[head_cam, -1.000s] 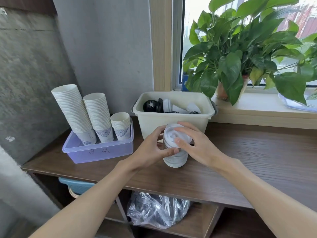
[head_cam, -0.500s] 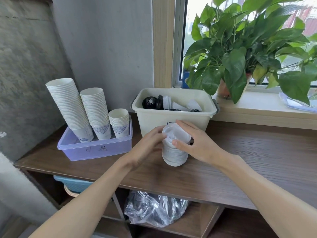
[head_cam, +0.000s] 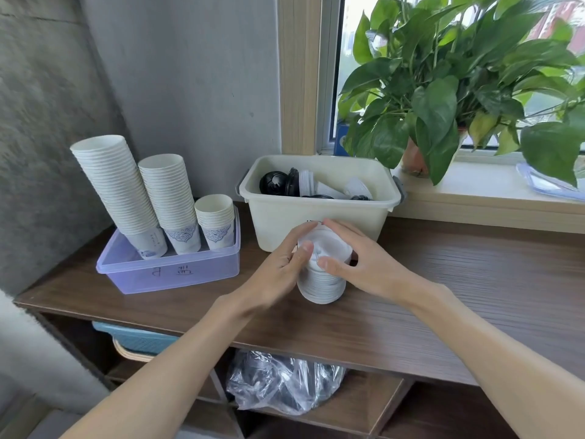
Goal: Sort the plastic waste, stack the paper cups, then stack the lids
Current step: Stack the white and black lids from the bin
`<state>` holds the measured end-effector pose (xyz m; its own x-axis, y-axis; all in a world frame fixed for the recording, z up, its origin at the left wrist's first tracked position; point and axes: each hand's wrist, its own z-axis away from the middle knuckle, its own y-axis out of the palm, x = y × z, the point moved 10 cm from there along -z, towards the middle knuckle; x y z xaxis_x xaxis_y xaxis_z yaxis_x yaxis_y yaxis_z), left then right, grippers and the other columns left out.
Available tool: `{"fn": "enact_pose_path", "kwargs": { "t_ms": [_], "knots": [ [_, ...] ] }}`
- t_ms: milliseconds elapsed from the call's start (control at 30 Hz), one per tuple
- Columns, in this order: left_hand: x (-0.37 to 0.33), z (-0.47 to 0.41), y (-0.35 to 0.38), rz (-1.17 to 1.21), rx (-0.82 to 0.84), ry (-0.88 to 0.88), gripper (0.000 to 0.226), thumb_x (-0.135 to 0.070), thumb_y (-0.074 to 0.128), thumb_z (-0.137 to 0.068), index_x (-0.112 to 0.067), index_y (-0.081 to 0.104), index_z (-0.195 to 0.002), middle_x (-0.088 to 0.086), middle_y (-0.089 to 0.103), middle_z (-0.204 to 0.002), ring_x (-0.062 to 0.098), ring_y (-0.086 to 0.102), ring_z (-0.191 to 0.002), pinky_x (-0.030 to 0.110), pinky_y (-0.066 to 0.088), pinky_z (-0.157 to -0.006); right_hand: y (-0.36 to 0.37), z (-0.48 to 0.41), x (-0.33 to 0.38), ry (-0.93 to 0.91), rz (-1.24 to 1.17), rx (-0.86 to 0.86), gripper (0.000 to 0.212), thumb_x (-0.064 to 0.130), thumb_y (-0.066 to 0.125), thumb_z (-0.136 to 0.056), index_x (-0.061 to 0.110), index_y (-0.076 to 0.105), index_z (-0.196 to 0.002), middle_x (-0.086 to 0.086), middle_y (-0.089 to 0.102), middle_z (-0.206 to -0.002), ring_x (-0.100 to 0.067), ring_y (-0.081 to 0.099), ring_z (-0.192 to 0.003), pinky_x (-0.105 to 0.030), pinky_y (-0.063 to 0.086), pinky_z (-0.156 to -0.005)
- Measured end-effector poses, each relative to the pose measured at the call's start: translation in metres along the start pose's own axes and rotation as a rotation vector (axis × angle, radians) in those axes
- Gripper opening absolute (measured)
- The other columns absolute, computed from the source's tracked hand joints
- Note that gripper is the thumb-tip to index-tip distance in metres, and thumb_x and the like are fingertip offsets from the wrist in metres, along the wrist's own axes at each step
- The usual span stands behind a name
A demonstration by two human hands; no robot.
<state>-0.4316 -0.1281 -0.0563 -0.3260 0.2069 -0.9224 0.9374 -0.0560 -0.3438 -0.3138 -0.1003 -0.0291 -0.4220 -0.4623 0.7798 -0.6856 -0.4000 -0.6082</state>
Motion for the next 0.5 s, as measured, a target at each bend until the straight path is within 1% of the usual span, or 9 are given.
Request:
{"fn": "enact_pose_path", "kwargs": {
  "t_ms": [33, 67, 100, 167, 200, 233, 300, 400, 500],
  "knots": [
    [-0.001, 0.001, 0.000, 0.015, 0.009, -0.003, 0.057, -0.058, 0.032, -0.099, -0.038, 0.030, -0.152, -0.028, 0.037, -0.152, -0.008, 0.032, -0.141, 0.037, 0.031, -0.120, 0.001, 0.000, 0.001, 0.000, 0.006, 0.013, 0.085, 0.050, 0.068, -0.079, 0.025, 0.030, -0.150, 0.021, 0.027, -0.150, 0.012, 0.022, -0.134, -0.006, 0.021, -0.103],
    [-0.001, 0.003, -0.001, 0.024, 0.016, -0.003, 0.062, -0.061, 0.029, -0.098, -0.038, 0.024, -0.156, -0.017, 0.034, -0.159, 0.001, 0.030, -0.147, 0.042, 0.028, -0.122, 0.002, -0.001, 0.003, -0.004, 0.018, 0.019, 0.085, 0.048, 0.072, -0.077, 0.025, 0.032, -0.149, 0.022, 0.027, -0.147, 0.013, 0.022, -0.132, -0.007, 0.020, -0.103],
    [-0.001, 0.004, -0.001, 0.052, 0.026, 0.001, 0.061, -0.060, 0.027, -0.100, -0.039, 0.020, -0.157, -0.009, 0.033, -0.161, 0.006, 0.030, -0.148, 0.044, 0.028, -0.122, 0.003, -0.002, 0.004, -0.011, 0.031, 0.017, 0.085, 0.045, 0.076, -0.075, 0.024, 0.035, -0.147, 0.022, 0.028, -0.145, 0.013, 0.023, -0.132, -0.007, 0.020, -0.104],
    [0.006, 0.005, -0.002, 0.164, 0.023, -0.045, 0.050, -0.049, 0.032, -0.104, -0.045, 0.017, -0.152, -0.011, 0.043, -0.154, 0.004, 0.042, -0.141, 0.035, 0.036, -0.118, 0.005, -0.002, 0.001, -0.015, 0.033, -0.003, 0.079, 0.037, 0.081, -0.074, 0.026, 0.042, -0.142, 0.021, 0.031, -0.143, 0.010, 0.027, -0.131, -0.011, 0.022, -0.107],
    [0.013, 0.006, -0.003, 0.186, 0.007, -0.078, 0.053, -0.041, 0.039, -0.102, -0.047, 0.015, -0.149, -0.013, 0.048, -0.150, 0.001, 0.048, -0.135, 0.031, 0.041, -0.113, 0.006, -0.001, 0.000, -0.015, 0.024, -0.015, 0.074, 0.033, 0.082, -0.075, 0.029, 0.045, -0.139, 0.019, 0.033, -0.141, 0.008, 0.030, -0.130, -0.013, 0.024, -0.108],
    [0.018, 0.007, -0.005, 0.165, -0.005, -0.093, 0.062, -0.032, 0.047, -0.096, -0.047, 0.014, -0.147, -0.011, 0.049, -0.149, -0.001, 0.050, -0.132, 0.029, 0.043, -0.111, 0.006, 0.000, -0.003, -0.011, 0.014, -0.026, 0.071, 0.031, 0.081, -0.075, 0.031, 0.047, -0.138, 0.018, 0.037, -0.139, 0.008, 0.033, -0.128, -0.013, 0.026, -0.106],
    [0.026, 0.012, -0.003, 0.048, 0.013, -0.085, 0.076, -0.023, 0.063, -0.088, -0.042, 0.019, -0.148, -0.007, 0.046, -0.151, -0.001, 0.049, -0.132, 0.031, 0.042, -0.113, 0.005, 0.002, -0.006, -0.008, 0.005, -0.050, 0.068, 0.031, 0.081, -0.075, 0.034, 0.050, -0.135, 0.017, 0.043, -0.135, 0.009, 0.037, -0.124, -0.008, 0.030, -0.100],
    [0.030, 0.015, 0.010, -0.049, 0.062, -0.056, 0.090, -0.025, 0.083, -0.081, -0.031, 0.027, -0.152, -0.015, 0.051, -0.144, -0.003, 0.049, -0.131, 0.022, 0.041, -0.110, 0.004, 0.003, -0.007, 0.003, -0.002, -0.072, 0.066, 0.031, 0.084, -0.072, 0.037, 0.052, -0.130, 0.018, 0.045, -0.130, 0.008, 0.039, -0.123, -0.008, 0.032, -0.094],
    [0.026, 0.012, 0.013, -0.039, -0.015, -0.044, 0.088, -0.030, 0.091, -0.072, -0.028, 0.038, -0.143, -0.020, 0.058, -0.133, -0.008, 0.053, -0.123, 0.014, 0.042, -0.102, 0.001, 0.005, -0.004, 0.014, 0.017, -0.104, 0.064, 0.030, 0.088, -0.066, 0.041, 0.053, -0.119, 0.018, 0.048, -0.126, 0.005, 0.043, -0.119, -0.007, 0.034, -0.090]
  ]
}}
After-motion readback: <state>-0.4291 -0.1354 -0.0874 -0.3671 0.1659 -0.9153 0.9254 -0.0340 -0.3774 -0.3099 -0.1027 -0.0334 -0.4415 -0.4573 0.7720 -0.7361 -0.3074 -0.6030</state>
